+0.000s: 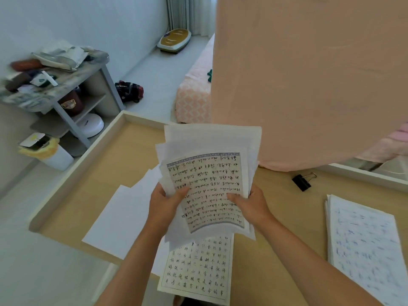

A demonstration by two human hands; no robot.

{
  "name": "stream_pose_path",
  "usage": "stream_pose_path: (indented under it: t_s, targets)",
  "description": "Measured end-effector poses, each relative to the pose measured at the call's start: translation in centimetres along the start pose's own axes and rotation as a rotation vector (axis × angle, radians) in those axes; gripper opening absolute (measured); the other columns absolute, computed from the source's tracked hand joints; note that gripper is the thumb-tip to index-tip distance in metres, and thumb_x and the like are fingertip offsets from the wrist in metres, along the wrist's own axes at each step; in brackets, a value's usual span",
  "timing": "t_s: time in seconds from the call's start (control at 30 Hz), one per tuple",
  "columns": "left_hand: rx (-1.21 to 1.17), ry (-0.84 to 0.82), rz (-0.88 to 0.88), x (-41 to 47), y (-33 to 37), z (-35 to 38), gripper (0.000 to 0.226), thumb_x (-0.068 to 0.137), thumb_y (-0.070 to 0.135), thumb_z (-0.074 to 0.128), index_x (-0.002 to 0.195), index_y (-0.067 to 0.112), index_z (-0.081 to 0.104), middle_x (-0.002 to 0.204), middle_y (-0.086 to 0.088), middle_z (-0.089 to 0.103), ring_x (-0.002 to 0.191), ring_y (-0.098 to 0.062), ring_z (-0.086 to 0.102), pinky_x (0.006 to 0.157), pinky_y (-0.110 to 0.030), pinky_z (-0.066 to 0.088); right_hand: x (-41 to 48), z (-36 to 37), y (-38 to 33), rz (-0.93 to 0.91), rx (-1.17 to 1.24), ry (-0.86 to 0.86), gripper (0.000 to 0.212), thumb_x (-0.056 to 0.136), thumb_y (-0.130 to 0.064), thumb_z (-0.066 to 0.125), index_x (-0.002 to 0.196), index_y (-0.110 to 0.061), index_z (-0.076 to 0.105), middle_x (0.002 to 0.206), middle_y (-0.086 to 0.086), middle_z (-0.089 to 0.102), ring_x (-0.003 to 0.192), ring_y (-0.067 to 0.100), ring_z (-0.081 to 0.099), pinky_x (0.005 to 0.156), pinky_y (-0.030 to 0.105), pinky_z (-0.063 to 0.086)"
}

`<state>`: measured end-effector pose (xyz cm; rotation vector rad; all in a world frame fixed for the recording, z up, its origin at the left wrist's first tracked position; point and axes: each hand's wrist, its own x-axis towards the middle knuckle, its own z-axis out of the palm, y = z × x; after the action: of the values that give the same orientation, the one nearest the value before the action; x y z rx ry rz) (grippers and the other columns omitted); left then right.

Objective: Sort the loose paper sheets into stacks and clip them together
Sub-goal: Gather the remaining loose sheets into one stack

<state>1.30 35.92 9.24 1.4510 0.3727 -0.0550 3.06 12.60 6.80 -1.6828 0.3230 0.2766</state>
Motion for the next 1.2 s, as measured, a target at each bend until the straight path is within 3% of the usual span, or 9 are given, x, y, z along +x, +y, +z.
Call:
stream_pose_path:
  t_s: [0.17,0.27,0.47,0.53,0.63,0.83,1.0,1.1,1.2]
  targets:
    - [0.002,0.074,0.152,-1.3,2.7,3.2,0.053,0.072,0.014,0.085,0.117,0.027,0.062,0.103,0.009,0.074,0.093,-0.009,0.072,0.074,-0.029,0.060,-0.8,-2.8,-3.6,-0.162,-0.020,-0.076,0.044,0.074,-0.017,0.086,0.113,-0.019,0.066,0.100,-0.009,0.076,0.093,0.005,0.072,0.075,0.019,0.058]
    - [0.091,0.116,0.227,-2.1,2.4,4.2,0.056,0.069,0.012,0.088,0.111,0.032,0.058,0.102,0.012,0.069,0.093,0.002,0.066,0.073,-0.021,0.056,-0.9,-3.5,-3.9,-0.200,-0.035,-0.085,0.062,0.068,-0.030,0.090,0.121,-0.017,0.061,0.111,-0.005,0.074,0.104,0.009,0.070,0.090,0.033,0.057]
    - [0.140,0.151,0.321,-2.4,1.6,4.9,0.061,0.070,0.011,0.088,0.117,0.030,0.055,0.104,0.007,0.069,0.093,-0.002,0.066,0.074,-0.020,0.057,-0.6,-4.1,-3.6,-0.229,-0.031,-0.001,0.044,0.075,-0.014,0.085,0.110,-0.023,0.059,0.101,-0.003,0.072,0.095,0.010,0.070,0.080,0.032,0.059]
    - [0.157,0.148,0.258,-2.0,0.7,5.0,0.060,0.069,0.015,0.090,0.115,0.032,0.055,0.103,0.006,0.069,0.096,-0.009,0.067,0.077,-0.027,0.058,-0.4,-3.7,-3.1,-0.187,-0.043,-0.032,0.043,0.077,-0.014,0.083,0.111,-0.023,0.059,0.102,-0.004,0.073,0.095,0.011,0.071,0.082,0.035,0.059]
    - [0.156,0.215,0.118,-1.6,-1.3,4.6,0.053,0.070,0.030,0.089,0.109,0.038,0.055,0.107,0.007,0.067,0.099,-0.013,0.066,0.077,-0.034,0.057,-0.6,-2.9,-2.4,-0.121,-0.083,-0.040,0.040,0.085,-0.004,0.073,0.110,-0.032,0.056,0.104,-0.012,0.070,0.097,0.004,0.067,0.079,0.024,0.056]
    - [0.238,0.149,0.077,-0.7,-2.6,4.2,0.028,0.089,0.018,0.071,0.114,0.024,0.060,0.106,0.004,0.069,0.101,-0.020,0.067,0.078,-0.037,0.057,-0.3,-1.4,-2.0,-0.075,-0.176,-0.024,0.039,0.095,0.001,0.052,0.122,-0.026,0.053,0.114,-0.007,0.065,0.107,0.015,0.061,0.086,0.028,0.049]
    - [0.170,0.234,0.026,-0.3,-0.7,2.4,0.022,0.089,0.031,0.071,0.106,0.024,0.058,0.093,0.004,0.073,0.079,-0.014,0.073,0.071,-0.039,0.061,-0.2,-1.7,-1.9,0.007,-0.142,0.108,0.018,0.095,-0.005,0.058,0.106,-0.019,0.060,0.100,-0.002,0.069,0.087,0.013,0.067,0.061,0.023,0.050]
    - [0.396,0.077,-0.126,0.7,-3.1,0.7,0.017,0.094,0.028,0.064,0.109,0.022,0.061,0.103,0.001,0.072,0.086,-0.014,0.071,0.083,-0.043,0.059,0.2,-1.7,1.2,0.242,-0.154,0.126,0.016,0.095,-0.006,0.057,0.110,-0.013,0.059,0.103,0.005,0.068,0.088,0.020,0.066,0.066,0.034,0.056]
    - [0.651,-0.202,-0.295,1.1,-6.7,-0.4,0.026,0.096,0.029,0.061,0.120,0.019,0.060,0.118,-0.001,0.067,0.099,-0.015,0.066,0.087,-0.035,0.057,0.3,-0.9,4.8,0.439,-0.162,0.121,0.025,0.095,0.000,0.049,0.119,-0.004,0.054,0.104,0.005,0.064,0.092,0.023,0.063,0.082,0.043,0.057]
